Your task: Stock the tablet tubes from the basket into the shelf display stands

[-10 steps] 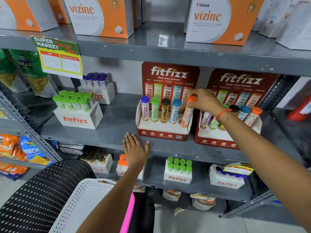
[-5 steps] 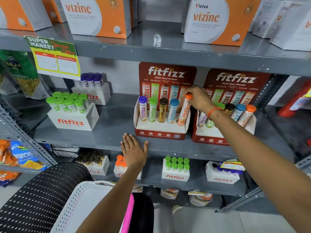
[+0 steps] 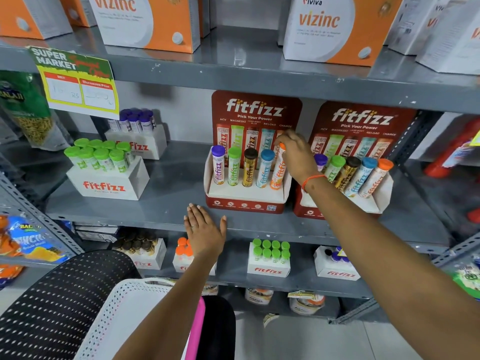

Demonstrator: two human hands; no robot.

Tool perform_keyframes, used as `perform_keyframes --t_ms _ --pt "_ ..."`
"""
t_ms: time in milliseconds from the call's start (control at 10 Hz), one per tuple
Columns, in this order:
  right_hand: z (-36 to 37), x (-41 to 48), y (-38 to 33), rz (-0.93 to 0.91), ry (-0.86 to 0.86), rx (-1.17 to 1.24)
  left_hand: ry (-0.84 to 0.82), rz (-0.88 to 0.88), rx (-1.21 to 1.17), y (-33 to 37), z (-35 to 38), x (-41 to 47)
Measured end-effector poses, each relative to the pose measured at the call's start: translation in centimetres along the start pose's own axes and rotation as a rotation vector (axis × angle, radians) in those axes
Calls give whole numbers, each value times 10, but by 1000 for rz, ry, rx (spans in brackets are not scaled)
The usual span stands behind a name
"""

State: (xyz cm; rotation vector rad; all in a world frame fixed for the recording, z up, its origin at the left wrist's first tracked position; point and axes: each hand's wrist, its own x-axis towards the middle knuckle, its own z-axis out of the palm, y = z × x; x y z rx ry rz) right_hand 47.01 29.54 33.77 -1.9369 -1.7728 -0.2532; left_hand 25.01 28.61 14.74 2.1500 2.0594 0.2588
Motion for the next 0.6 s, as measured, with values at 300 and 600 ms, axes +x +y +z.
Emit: perform_keyframes --t_ms 300,600 --pt "19 -21 5 15 -51 -77 -61 9 43 4 -10 0" --pt "-10 -43 -6 149 -26 -78 -239 -28 -150 43 -90 3"
